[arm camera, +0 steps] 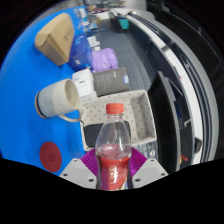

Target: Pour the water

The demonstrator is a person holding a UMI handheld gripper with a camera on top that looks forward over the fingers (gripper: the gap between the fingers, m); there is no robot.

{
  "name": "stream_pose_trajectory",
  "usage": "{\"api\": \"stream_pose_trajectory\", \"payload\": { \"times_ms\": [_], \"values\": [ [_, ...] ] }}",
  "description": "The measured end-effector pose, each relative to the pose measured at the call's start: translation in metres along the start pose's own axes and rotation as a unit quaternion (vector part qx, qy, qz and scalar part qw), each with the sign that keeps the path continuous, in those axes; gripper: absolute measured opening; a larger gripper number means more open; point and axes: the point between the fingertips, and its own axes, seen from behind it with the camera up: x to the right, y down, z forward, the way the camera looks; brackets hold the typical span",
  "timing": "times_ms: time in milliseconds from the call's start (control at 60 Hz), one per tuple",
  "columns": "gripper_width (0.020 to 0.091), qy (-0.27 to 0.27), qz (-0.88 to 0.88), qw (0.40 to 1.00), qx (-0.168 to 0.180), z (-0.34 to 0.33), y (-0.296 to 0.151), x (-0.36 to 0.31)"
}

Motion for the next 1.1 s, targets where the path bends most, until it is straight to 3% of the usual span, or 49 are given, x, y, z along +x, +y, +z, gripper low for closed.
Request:
{"api": "stream_pose_trajectory", "payload": {
  "times_ms": [617,867,1017,1100],
  "values": [
    [0.0353,0.036,-0.374,0.927,0.008,0.032,-0.050,-0.008],
    [0.0354,0.041,-0.283,0.958,0.000,0.029,-0.042,0.006],
    [0.0356,0.038,-0.069,0.997,-0.027,0.025,-0.026,0.019],
    [0.0355,0.014,0.075,0.997,-0.022,0.025,-0.017,0.024]
  ]
}}
